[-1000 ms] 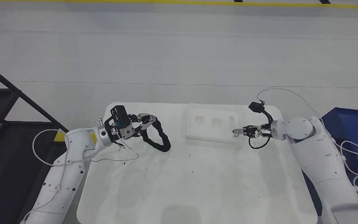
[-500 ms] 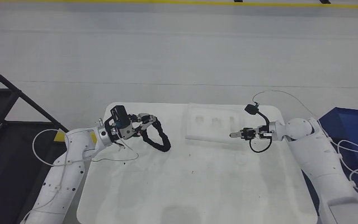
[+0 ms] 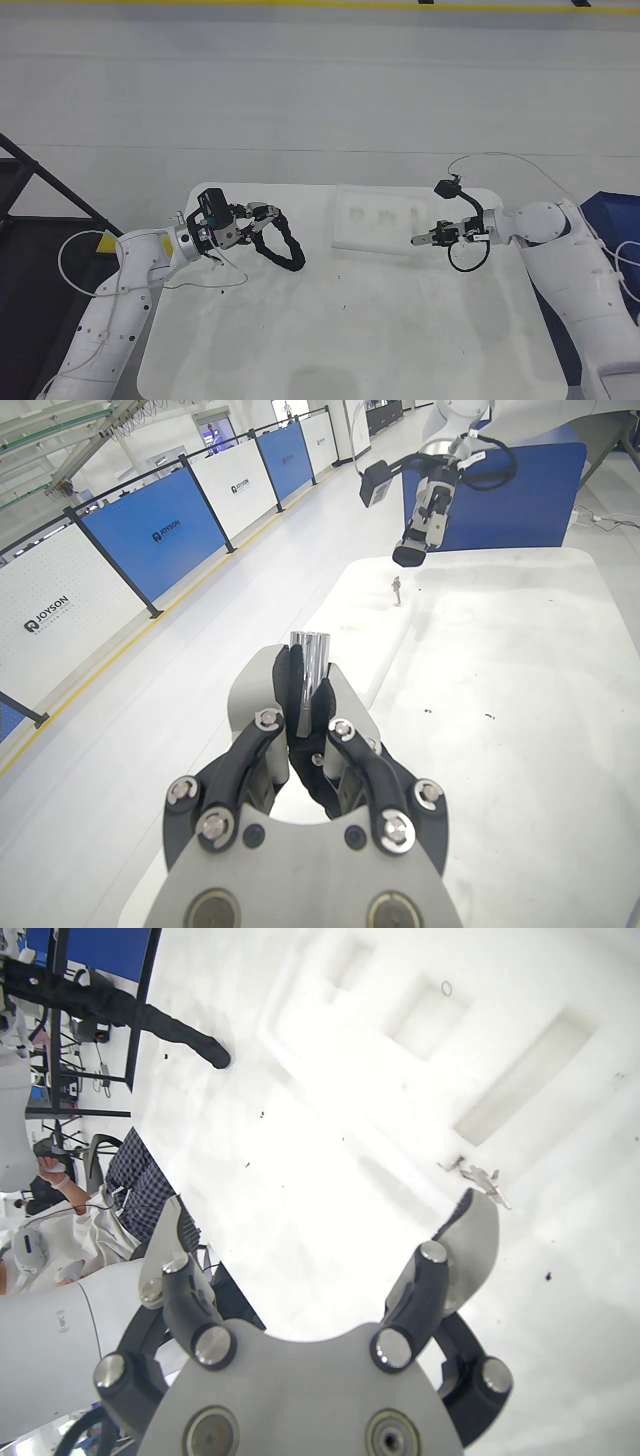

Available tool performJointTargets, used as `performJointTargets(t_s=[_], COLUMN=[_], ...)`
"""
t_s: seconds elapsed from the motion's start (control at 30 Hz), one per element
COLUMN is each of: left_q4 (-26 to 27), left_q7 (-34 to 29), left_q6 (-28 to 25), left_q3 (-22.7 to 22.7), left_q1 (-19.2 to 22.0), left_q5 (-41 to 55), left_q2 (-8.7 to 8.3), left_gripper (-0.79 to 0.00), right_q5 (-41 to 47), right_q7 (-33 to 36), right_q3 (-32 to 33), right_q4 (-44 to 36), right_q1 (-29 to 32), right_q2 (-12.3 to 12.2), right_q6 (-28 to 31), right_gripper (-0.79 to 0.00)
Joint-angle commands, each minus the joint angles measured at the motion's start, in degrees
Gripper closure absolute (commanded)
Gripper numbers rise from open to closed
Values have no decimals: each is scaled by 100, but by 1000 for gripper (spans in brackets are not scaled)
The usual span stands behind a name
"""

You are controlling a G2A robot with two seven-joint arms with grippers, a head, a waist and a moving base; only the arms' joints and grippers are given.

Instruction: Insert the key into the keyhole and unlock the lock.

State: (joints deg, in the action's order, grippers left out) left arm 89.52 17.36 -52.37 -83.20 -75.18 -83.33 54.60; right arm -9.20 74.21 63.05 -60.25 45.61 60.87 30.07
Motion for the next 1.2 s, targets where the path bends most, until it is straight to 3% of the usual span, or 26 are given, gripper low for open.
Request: performJointTargets(t_s=[0.0, 0.1, 0.33, 0.57, 0.7, 0.93, 1.1, 1.17], left_q4=[0, 0, 0, 0, 0, 0, 0, 0], left_q7=[0, 0, 0, 0, 0, 0, 0, 0], left_q6=[0, 0, 0, 0, 0, 0, 0, 0], left_q3=[0, 0, 0, 0, 0, 0, 0, 0], left_q1=[0, 0, 0, 0, 0, 0, 0, 0], left_q5=[0, 0, 0, 0, 0, 0, 0, 0], left_q2=[0, 0, 0, 0, 0, 0, 0, 0], left_gripper=[0, 0, 0, 0, 0, 0, 0, 0], right_q5=[-102, -249, -1039, -1768, -1916, -2509, -3147, -3384], right_q7=[-97, -467, -1692, -2780, -2822, -3539, -4190, -4494], right_q3=[-93, -362, -1267, -2090, -2379, -2768, -2976, -3030], right_q4=[-205, -258, 447, 1163, 1396, 1878, 2243, 2379], right_q1=[71, 65, -361, -843, -1067, -1328, -1476, -1514], right_q2=[-85, -224, -518, -555, -449, -220, -44, 23], right_q6=[98, 468, 1693, 2779, 2793, 2793, 2783, 2761], right_gripper=[-785, -785, -785, -785, -720, -727, -668, -606])
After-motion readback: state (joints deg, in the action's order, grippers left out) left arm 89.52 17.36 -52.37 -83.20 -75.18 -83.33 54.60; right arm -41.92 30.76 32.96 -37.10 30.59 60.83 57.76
